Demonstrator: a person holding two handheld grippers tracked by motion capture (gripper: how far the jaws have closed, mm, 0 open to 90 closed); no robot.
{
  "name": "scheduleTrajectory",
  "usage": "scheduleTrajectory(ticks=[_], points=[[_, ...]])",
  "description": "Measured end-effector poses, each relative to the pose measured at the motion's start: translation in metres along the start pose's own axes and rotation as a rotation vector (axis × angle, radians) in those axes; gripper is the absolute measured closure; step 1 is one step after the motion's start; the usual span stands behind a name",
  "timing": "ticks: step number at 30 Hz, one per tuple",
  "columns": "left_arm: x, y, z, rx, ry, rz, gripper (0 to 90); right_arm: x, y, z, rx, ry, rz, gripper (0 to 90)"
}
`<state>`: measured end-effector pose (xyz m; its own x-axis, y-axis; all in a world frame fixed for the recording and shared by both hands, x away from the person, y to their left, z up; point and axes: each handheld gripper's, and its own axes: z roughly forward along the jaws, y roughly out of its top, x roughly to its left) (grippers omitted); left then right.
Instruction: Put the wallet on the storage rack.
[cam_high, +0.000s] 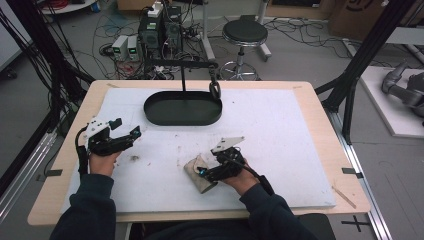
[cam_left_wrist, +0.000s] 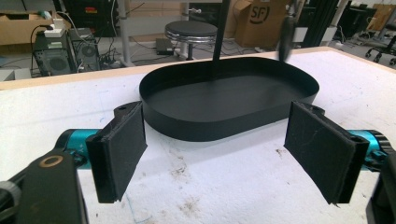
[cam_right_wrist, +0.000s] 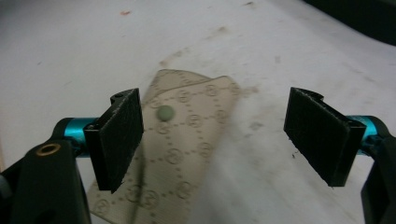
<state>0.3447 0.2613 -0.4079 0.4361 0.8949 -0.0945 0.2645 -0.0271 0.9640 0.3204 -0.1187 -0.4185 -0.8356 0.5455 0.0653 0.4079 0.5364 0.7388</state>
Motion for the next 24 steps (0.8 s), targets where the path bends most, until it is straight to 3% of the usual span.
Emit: scheduleTrajectory(ticks=[2,5,7,12,17,19,20,21,22,24], points=[[0.001,0.000,0.000,0.000,0.001,0.001,20.3,0.004,0.000,0.007,0.020,0.014,-0.020,20.7],[0.001,0.000,0.000,0.002,-0.001,-0.004,20.3,0.007,0.000,0.015,0.061,0.021,-0.026,30.1],[0.001,0.000,0.000,0.002,0.001,-0.002,20.3,0.002,0.000,0.016,0.064,0.035,-0.003,38.8],[0.001,0.000,0.000,0.005,-0.002,0.000,20.4,-0.006,0.001,0.013,0.063,0.012,0.018,46.8],[0.001,0.000,0.000,0.006,-0.001,0.000,20.4,-0.013,0.001,0.008,0.057,-0.032,-0.004,51.2],[0.001,0.000,0.000,0.005,-0.001,-0.001,20.4,-0.017,0.002,0.004,0.043,-0.038,-0.011,62.1],[0.001,0.000,0.001,0.006,0.000,-0.001,20.4,-0.018,0.002,0.001,0.030,-0.055,-0.026,62.1],[0.001,-0.001,0.001,0.006,-0.001,-0.001,20.4,-0.019,0.002,0.000,0.020,-0.086,-0.029,53.0],[0.001,-0.001,0.001,0.006,-0.002,-0.002,20.4,-0.021,0.001,0.000,0.020,-0.078,0.000,40.3],[0.001,-0.001,0.001,0.007,-0.001,-0.002,20.4,-0.021,0.000,0.001,0.020,-0.088,0.019,33.3]])
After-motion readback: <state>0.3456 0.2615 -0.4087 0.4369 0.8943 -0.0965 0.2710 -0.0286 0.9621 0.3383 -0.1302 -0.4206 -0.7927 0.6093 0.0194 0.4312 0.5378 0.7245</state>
